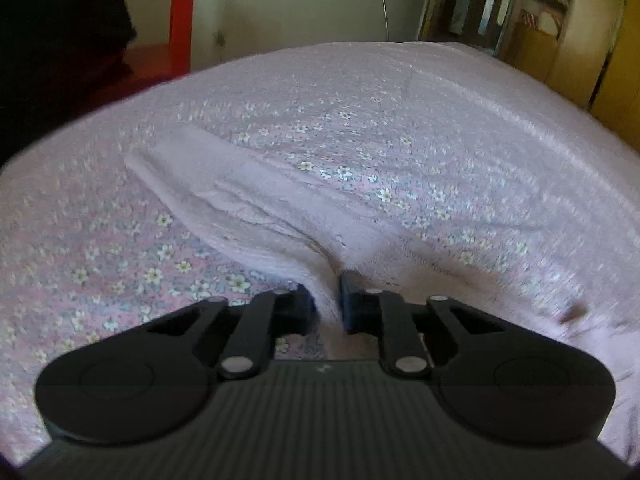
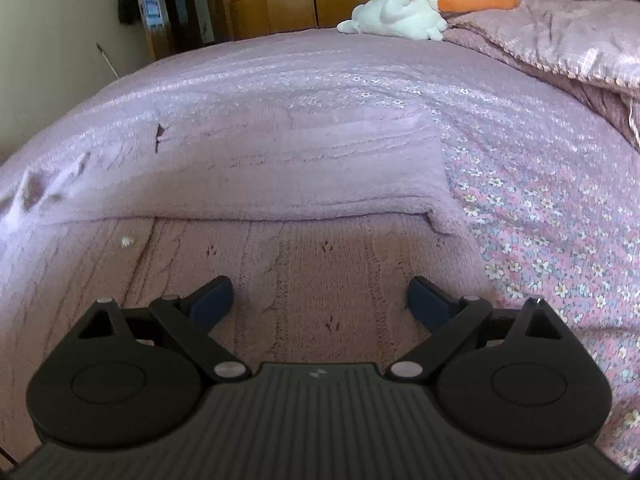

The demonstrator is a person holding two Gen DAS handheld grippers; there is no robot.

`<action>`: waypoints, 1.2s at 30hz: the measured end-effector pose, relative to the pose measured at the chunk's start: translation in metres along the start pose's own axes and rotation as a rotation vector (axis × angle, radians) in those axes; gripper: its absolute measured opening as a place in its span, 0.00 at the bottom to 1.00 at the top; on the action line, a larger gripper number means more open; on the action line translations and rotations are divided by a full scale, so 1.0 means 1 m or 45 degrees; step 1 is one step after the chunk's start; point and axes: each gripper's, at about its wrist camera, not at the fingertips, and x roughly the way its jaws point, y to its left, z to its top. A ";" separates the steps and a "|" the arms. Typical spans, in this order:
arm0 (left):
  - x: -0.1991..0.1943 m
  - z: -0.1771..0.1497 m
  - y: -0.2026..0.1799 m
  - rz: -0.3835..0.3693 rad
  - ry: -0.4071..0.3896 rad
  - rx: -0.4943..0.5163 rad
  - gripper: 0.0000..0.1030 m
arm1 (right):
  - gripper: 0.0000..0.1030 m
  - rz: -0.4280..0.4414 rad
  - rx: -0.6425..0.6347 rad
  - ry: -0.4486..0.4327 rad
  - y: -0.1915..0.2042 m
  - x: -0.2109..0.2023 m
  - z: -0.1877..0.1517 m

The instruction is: Fold small clothes

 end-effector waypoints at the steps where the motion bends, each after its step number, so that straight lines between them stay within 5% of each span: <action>1: -0.003 0.002 0.005 -0.022 0.009 -0.032 0.11 | 0.95 0.010 0.014 -0.001 -0.001 -0.001 0.000; 10: -0.094 0.006 0.001 -0.248 -0.272 0.019 0.10 | 0.95 0.109 0.141 -0.024 -0.013 -0.010 0.001; 20: -0.176 -0.003 -0.069 -0.600 -0.410 0.094 0.10 | 0.95 0.171 0.232 -0.017 -0.019 -0.028 0.004; 29: -0.186 -0.072 -0.161 -0.793 -0.275 0.283 0.10 | 0.95 0.160 0.189 -0.087 -0.023 -0.051 0.007; 36: -0.161 -0.140 -0.199 -0.780 -0.132 0.438 0.11 | 0.95 0.196 0.333 -0.018 -0.042 -0.044 -0.002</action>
